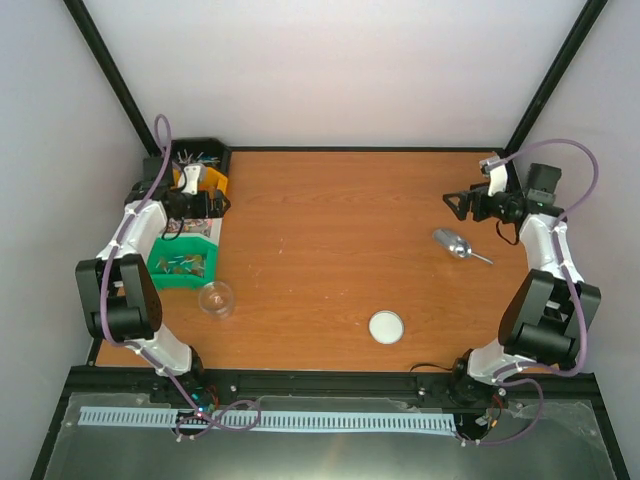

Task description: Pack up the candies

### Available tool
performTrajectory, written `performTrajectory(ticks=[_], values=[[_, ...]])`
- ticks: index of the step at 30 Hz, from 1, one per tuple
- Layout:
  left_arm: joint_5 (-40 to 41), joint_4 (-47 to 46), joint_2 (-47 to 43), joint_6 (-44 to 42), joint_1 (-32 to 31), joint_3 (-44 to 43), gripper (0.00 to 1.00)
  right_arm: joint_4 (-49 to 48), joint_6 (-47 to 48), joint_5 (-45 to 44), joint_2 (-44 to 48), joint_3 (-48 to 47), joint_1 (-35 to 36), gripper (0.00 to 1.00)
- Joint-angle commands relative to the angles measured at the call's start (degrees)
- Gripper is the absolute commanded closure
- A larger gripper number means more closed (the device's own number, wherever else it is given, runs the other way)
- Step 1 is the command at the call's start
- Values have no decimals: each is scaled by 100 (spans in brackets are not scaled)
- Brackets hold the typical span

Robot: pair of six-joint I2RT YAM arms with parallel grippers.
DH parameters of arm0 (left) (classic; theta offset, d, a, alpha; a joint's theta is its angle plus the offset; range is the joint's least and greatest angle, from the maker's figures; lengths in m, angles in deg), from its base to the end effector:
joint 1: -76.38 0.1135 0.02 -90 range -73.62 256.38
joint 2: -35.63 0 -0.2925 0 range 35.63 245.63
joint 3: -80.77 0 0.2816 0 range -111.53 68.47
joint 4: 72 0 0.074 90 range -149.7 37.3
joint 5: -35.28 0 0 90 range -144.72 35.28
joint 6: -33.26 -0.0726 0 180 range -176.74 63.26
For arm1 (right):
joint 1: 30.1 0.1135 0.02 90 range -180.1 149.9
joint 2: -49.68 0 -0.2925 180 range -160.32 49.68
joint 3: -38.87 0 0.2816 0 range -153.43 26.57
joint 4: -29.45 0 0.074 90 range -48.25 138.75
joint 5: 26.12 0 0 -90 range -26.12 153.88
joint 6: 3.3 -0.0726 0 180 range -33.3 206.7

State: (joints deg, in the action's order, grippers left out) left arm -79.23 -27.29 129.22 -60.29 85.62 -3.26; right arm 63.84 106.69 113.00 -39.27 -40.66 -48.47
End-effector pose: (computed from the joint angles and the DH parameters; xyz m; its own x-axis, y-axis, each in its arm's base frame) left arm 0.3975 0.0341 0.2450 -0.7939 -0.0721 -0.6037 0.1424 0.9433 -0.3000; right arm 0.3781 -0.0677 0.2757 -0.5109 -0.0661 -0.8571 -0.5174 0.8199 0.2452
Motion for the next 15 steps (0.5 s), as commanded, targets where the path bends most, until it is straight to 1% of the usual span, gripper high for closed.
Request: performTrajectory(ticks=[1,4,6,11,13,15], values=[[-24,-404,-425,48,-202,182,0,954,1295,482,408,131,-495,0],[-333,-164,-463,-124,-305,150,0,1713,2279,702,477,62,-966,0],[-647,-111,-507,-250,-352,157,0,2266,3035,685,412,-65,-1268,0],[-1341,8,-551,-552,-459,128,0,3842,4999,449,-153,-543,-1940,0],[-1545,92,-547,-691,-491,83,0,4196,5607,333,-402,-658,-2132,0],[-1722,156,-546,-786,-512,49,0,4329,6036,129,-647,-697,-2254,0]])
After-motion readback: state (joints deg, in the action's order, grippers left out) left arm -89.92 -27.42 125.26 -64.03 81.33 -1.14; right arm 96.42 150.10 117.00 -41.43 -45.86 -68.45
